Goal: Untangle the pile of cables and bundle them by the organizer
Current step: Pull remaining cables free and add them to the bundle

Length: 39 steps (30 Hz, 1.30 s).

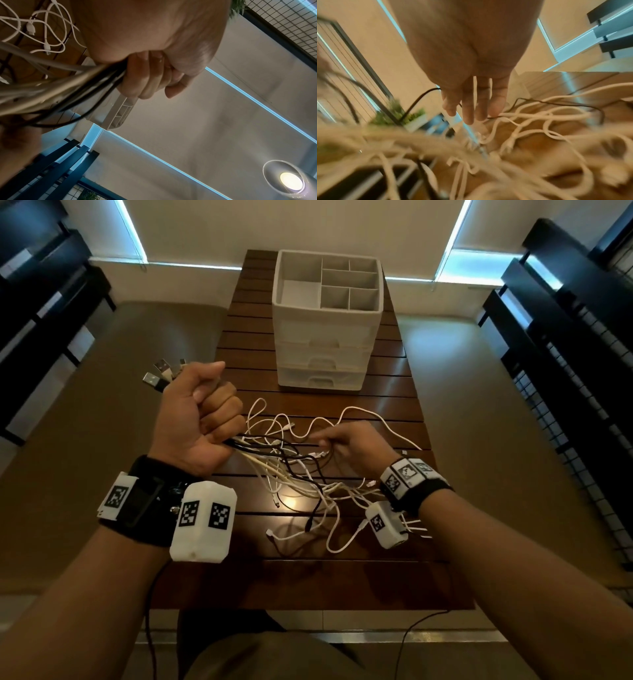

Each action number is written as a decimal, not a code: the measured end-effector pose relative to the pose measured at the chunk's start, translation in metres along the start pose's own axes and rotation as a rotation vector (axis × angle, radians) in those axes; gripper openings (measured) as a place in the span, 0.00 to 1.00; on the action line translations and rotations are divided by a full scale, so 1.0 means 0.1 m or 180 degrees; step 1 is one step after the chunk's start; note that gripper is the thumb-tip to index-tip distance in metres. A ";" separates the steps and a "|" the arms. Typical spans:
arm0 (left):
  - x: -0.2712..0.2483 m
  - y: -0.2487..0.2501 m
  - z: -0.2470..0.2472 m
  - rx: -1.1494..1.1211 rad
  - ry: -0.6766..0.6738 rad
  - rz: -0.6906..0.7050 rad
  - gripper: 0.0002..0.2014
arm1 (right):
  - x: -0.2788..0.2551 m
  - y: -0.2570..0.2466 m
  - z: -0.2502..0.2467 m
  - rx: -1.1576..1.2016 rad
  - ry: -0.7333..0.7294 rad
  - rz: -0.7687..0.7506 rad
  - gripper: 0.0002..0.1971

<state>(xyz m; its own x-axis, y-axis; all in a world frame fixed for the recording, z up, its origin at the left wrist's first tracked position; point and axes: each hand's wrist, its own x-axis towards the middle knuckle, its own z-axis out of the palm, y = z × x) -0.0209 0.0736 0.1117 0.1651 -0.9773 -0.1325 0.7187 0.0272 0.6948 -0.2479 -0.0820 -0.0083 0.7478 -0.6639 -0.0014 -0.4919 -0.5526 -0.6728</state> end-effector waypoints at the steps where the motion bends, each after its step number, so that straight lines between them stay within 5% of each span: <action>1: 0.01 -0.01 0.00 -0.0006 0.0012 0.0003 0.30 | -0.01 -0.13 -0.11 0.0201 0.0142 -0.0138 0.14; 7: 0.06 -0.06 0.01 0.0058 0.0046 -0.0036 0.29 | -0.08 -0.49 -0.67 0.1801 0.0681 0.0171 0.14; 11: 0.07 -0.08 0.01 0.0045 0.0045 -0.0030 0.28 | -0.19 -0.79 -1.01 0.2498 0.1058 -0.0109 0.18; 20: 0.06 -0.12 0.02 -0.0001 0.0082 -0.0057 0.28 | -0.26 -1.17 -1.22 0.1639 0.1332 -0.0697 0.15; 25: 0.07 -0.15 0.04 0.0054 0.0085 -0.0078 0.28 | -0.18 -1.17 -1.29 0.0035 0.0879 -0.0605 0.14; 29: 0.07 -0.15 0.01 0.0037 0.0081 -0.0091 0.28 | -0.22 -1.27 -1.38 0.0162 0.1229 -0.1275 0.16; 34: 0.07 -0.13 0.00 0.0014 0.0056 -0.0121 0.28 | -0.23 -1.11 -1.38 -0.0112 0.0778 -0.0804 0.17; 39: 0.07 -0.13 -0.02 -0.0024 0.0065 -0.0129 0.28 | -0.33 -1.29 -1.44 0.0432 0.1160 -0.1337 0.20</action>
<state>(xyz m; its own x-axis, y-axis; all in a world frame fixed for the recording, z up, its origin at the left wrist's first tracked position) -0.0277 0.0664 0.1002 0.1494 -0.9732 -0.1749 0.7300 -0.0107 0.6834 -0.2734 -0.0615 0.1848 0.6528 -0.5455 0.5256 -0.1060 -0.7528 -0.6496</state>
